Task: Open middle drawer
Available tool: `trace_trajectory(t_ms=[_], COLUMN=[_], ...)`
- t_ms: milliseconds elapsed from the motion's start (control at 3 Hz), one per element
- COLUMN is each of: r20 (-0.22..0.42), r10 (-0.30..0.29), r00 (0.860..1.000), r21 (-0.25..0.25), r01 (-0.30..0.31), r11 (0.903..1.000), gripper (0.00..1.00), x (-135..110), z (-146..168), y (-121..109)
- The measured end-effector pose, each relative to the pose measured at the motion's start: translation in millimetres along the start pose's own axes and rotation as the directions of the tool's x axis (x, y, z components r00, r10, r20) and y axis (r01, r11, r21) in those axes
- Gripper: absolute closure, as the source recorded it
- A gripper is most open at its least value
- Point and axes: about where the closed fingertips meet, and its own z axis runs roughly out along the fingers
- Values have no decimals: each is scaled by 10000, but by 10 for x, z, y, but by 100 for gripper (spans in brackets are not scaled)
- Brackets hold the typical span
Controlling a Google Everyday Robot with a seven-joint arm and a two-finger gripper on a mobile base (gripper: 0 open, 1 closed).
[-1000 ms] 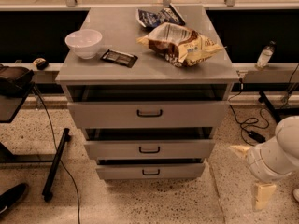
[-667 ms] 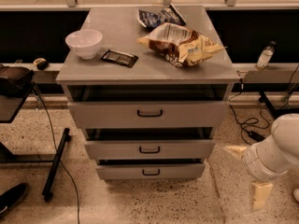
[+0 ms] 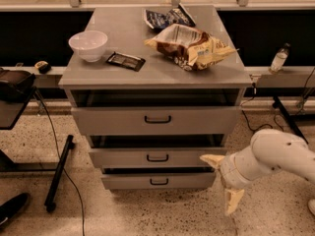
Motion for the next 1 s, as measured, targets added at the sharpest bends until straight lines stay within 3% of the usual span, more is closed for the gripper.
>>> trace_trajectory(t_ms=[333, 667, 1000], r20=[270, 301, -145], r10=[-646, -847, -115], r00=[9975, 9959, 9998], r21=[428, 592, 509], r01=[634, 828, 123], r11=[9971, 9948, 9986], gripper=[0, 0, 0], x=[-166, -203, 85], z=[590, 835, 1105], y=[-243, -344, -693])
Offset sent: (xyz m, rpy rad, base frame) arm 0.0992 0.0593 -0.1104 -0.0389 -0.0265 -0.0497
